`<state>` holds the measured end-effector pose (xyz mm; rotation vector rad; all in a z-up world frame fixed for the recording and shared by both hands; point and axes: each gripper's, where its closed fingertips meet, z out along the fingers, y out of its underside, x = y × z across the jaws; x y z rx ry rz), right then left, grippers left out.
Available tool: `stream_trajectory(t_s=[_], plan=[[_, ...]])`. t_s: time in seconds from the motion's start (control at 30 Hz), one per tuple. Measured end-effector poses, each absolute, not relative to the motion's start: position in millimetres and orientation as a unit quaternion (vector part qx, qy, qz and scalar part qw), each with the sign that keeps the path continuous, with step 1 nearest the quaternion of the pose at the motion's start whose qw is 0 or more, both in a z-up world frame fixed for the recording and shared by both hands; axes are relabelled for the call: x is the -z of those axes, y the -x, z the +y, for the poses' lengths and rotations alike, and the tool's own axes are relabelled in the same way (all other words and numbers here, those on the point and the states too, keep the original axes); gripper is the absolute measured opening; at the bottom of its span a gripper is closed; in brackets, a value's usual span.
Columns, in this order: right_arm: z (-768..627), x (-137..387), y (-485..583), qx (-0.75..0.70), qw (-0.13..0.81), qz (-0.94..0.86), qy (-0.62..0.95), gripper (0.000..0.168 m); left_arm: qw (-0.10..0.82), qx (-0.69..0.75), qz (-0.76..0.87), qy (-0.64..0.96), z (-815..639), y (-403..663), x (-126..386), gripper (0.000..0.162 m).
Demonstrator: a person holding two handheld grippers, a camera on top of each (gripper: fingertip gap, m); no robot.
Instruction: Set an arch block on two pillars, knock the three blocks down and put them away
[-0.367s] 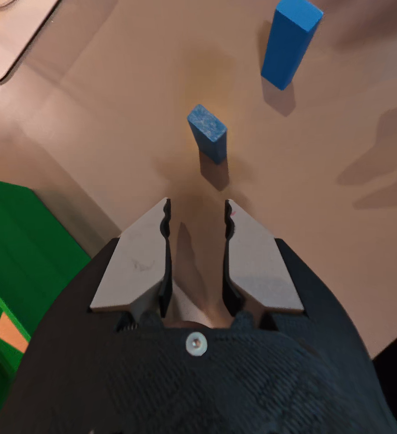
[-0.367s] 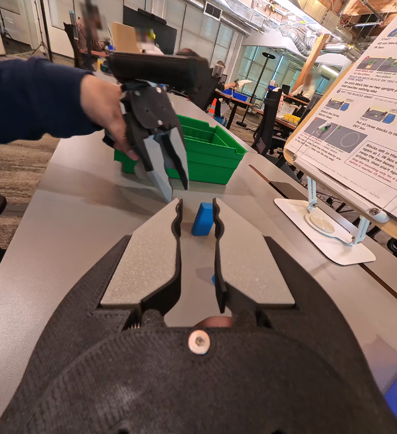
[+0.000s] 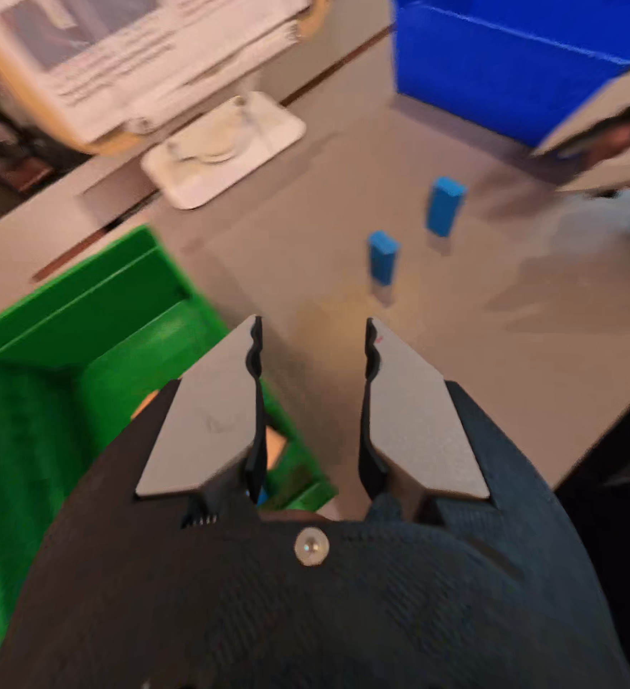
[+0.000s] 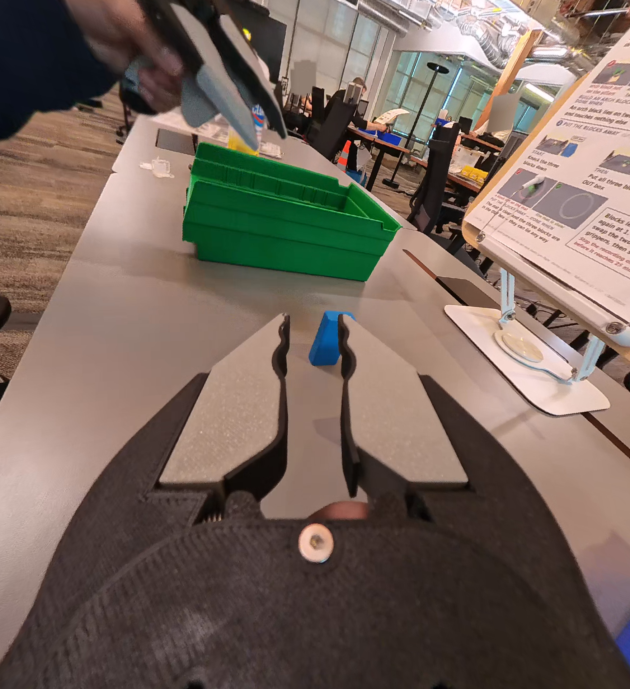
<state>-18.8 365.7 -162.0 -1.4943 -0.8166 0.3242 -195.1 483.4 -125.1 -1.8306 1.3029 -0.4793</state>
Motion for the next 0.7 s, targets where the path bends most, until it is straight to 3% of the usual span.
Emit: stream_trajectory(t_s=[0.13, 0.37, 0.7], plan=[[366.8, 164.9, 19.5, -0.142, 0.644, -0.359, 0.661, 0.023, 0.357, 0.124, 0.454, 0.807, 553.8, 260.7, 154.1, 0.057], [368.2, 171.4, 21.5, -0.139, 0.634, -0.364, 0.667, 0.023, 0.263, 0.132, 0.334, 0.895, 608.6, 293.1, 238.4, 0.057], [366.4, 167.2, 20.8, -0.141, 0.639, -0.363, 0.663, 0.023, 0.187, 0.122, 0.341, 0.913, 613.4, 283.7, 275.1, 0.046]])
